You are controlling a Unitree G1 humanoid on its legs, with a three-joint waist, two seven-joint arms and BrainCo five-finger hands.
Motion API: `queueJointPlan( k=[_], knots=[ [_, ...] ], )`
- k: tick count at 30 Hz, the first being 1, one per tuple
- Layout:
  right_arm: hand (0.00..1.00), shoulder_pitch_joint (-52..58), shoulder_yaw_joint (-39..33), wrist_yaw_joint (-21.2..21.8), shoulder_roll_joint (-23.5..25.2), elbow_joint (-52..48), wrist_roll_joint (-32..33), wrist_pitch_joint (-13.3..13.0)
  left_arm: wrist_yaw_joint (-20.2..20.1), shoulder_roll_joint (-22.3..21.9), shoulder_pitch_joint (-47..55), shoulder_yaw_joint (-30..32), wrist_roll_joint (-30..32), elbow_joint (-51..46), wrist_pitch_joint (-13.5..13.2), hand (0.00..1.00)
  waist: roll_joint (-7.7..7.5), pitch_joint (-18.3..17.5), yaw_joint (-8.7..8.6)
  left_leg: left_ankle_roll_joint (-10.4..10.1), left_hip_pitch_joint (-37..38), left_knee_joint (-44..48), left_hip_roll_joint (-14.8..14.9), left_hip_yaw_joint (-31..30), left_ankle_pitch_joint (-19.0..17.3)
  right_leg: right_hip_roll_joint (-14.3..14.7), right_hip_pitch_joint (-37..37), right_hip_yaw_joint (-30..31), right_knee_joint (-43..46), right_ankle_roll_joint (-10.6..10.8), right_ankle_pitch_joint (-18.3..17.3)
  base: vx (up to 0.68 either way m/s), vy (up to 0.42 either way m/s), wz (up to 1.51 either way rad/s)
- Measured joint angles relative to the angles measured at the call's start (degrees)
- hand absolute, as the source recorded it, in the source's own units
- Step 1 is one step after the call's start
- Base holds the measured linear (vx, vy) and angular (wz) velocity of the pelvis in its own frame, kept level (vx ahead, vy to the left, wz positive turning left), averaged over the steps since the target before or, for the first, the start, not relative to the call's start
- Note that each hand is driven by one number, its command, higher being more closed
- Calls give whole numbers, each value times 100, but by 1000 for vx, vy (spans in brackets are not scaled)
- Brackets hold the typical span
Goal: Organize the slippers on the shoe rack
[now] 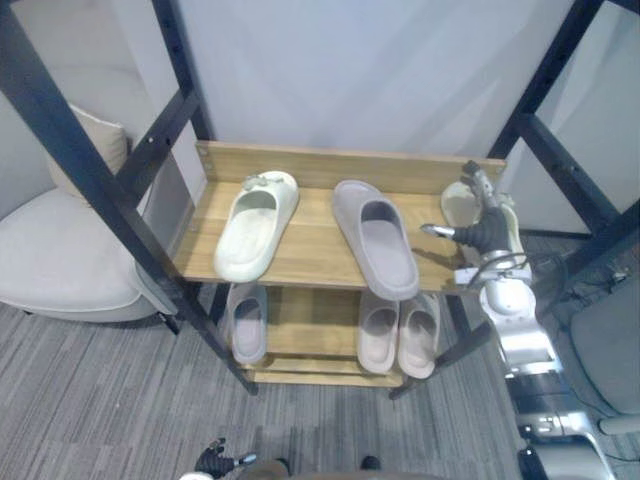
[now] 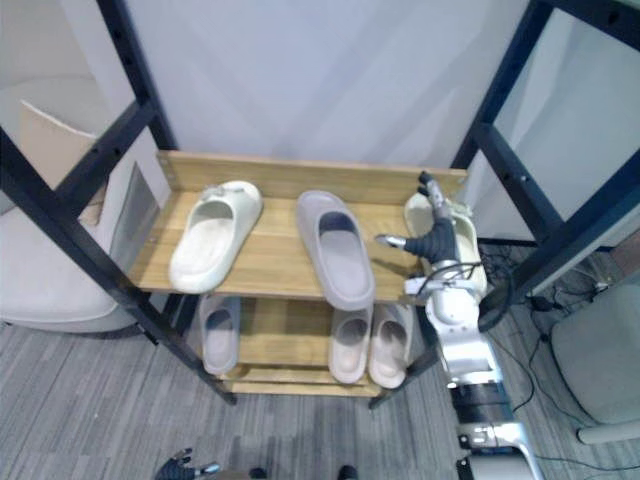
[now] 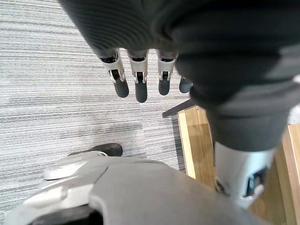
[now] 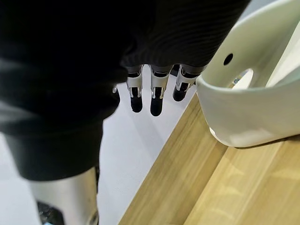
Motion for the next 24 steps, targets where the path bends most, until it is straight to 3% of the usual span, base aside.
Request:
queueJointPlan(
  k=[22,23,24],
  knots=[
    [0,-1178,768,230,-56,1154,9,33,19,-16,36,218,-209,-214,-110,0,-96,272,259,60,-245,-2,-48,-229,55,-27,-74,-284,-35,-80,59,-4,-9,5],
    [100,-1273,825,236,-57,1261,11,17,22,-16,36,236,-210,-211,-110,0,-101,281,259,59,-252,-2,-50,-223,62,-28,-83,-285,-35,-85,63,0,0,0],
    [100,-1297,841,239,-57,1286,11,18,22,-16,36,244,-210,-211,-109,0,-104,283,259,57,-252,-3,-50,-221,66,-28,-83,-285,-35,-86,64,-51,-18,-1]
  ],
)
